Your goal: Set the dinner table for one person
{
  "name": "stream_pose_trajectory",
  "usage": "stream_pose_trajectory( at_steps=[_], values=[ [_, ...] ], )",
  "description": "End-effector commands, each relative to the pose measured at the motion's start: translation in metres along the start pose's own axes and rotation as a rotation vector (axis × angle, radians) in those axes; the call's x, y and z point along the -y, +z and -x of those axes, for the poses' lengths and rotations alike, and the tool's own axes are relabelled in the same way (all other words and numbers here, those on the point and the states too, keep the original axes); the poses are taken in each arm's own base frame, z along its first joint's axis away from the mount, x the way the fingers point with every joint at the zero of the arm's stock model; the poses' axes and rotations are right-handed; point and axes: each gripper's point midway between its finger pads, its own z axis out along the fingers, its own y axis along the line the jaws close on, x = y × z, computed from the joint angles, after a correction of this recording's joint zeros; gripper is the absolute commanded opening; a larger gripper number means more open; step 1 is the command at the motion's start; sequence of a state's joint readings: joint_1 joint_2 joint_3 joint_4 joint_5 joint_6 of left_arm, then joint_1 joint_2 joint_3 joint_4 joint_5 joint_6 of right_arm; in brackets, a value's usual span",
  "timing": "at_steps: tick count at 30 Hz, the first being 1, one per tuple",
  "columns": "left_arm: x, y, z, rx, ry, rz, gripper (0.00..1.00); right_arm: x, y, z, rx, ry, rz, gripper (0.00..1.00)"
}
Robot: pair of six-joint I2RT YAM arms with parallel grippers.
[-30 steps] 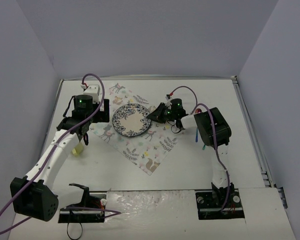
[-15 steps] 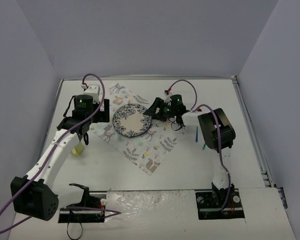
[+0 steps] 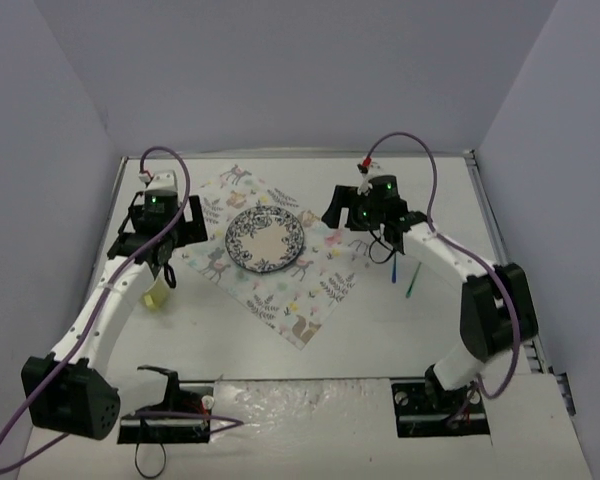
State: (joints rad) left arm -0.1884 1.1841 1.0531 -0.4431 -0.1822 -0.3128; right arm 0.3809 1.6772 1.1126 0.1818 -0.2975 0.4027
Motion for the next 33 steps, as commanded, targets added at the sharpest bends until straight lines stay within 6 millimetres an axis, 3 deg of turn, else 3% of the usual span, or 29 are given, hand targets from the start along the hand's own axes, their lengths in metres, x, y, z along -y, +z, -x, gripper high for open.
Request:
stream_pose_trajectory(
  at_steps=[1, 3, 4, 8, 14, 16, 21, 25, 33],
  values=[
    [-0.025, -0.026, 0.014, 0.042, -0.107, 0.103, 0.97, 0.000, -0.054, 0.009, 0.085, -0.095, -0.045, 0.82],
    [-0.034, -0.029, 0.005, 0.020, -0.102, 0.135, 0.97, -0.003, -0.065, 0.006, 0.093, -0.098, -0.029, 0.83],
    [-0.045, -0.033, -0.007, -0.017, -0.090, 0.170, 0.97, -0.006, -0.074, 0.003, 0.103, -0.100, -0.012, 0.83],
    [-0.079, -0.046, -0.024, -0.041, -0.135, 0.266, 0.97, -0.014, -0.097, -0.003, 0.132, -0.108, 0.028, 0.84],
    [-0.137, -0.057, -0.044, -0.080, -0.239, 0.439, 0.97, -0.028, -0.120, -0.007, 0.162, -0.120, 0.098, 0.84],
    [-0.148, -0.057, -0.051, -0.093, -0.302, 0.457, 0.96, -0.031, -0.124, -0.010, 0.167, -0.128, 0.110, 0.84],
    [-0.158, -0.044, -0.070, -0.123, -0.348, 0.472, 0.90, -0.036, -0.133, -0.017, 0.175, -0.134, 0.136, 0.84],
    [-0.160, -0.032, -0.075, -0.148, -0.328, 0.469, 0.84, -0.038, -0.138, -0.024, 0.172, -0.134, 0.153, 0.84],
    [-0.157, -0.010, -0.074, -0.146, -0.296, 0.415, 0.60, -0.039, -0.143, -0.029, 0.180, -0.138, 0.159, 0.84]
  ],
)
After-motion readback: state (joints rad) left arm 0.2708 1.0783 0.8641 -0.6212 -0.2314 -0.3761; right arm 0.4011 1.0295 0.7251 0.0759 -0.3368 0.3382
